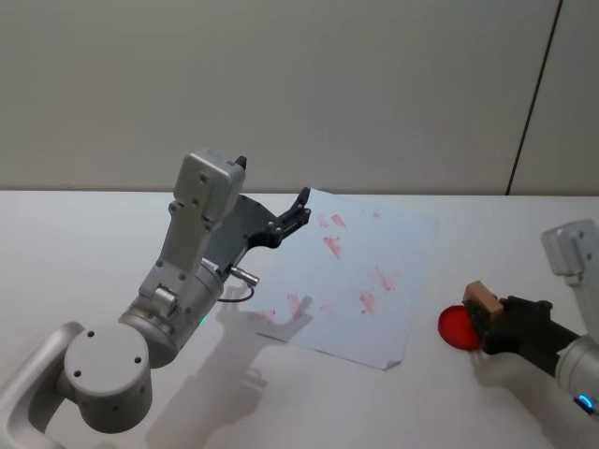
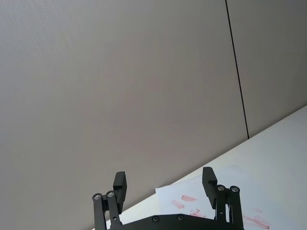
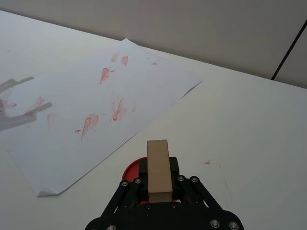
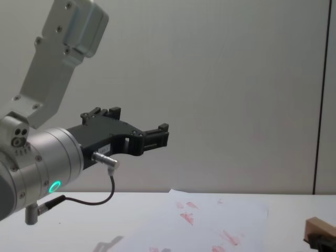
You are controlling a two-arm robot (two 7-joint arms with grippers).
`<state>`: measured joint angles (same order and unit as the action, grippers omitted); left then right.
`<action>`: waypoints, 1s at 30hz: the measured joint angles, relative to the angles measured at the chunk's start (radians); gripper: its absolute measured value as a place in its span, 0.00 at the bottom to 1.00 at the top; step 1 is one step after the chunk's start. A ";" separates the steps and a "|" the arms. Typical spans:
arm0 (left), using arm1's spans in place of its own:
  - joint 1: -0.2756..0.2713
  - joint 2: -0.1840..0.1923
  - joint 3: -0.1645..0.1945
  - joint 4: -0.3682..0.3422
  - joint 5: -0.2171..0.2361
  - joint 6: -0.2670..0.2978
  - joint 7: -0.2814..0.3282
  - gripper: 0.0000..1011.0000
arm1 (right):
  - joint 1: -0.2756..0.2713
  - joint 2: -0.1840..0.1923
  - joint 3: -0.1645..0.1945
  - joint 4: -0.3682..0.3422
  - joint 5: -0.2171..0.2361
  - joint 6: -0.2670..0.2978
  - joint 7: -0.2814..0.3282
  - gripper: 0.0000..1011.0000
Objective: Use the one hand to pick up the stamp and affix it onto the A4 paper.
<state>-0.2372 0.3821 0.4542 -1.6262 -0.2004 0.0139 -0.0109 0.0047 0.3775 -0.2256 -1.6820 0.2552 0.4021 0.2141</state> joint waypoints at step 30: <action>0.000 0.000 0.000 0.000 0.000 0.000 0.000 0.99 | 0.075 -0.051 -0.029 0.081 -0.067 0.019 0.030 0.56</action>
<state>-0.2372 0.3821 0.4542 -1.6262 -0.2004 0.0139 -0.0110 0.0797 0.3263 -0.2544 -1.6007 0.1885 0.4212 0.2438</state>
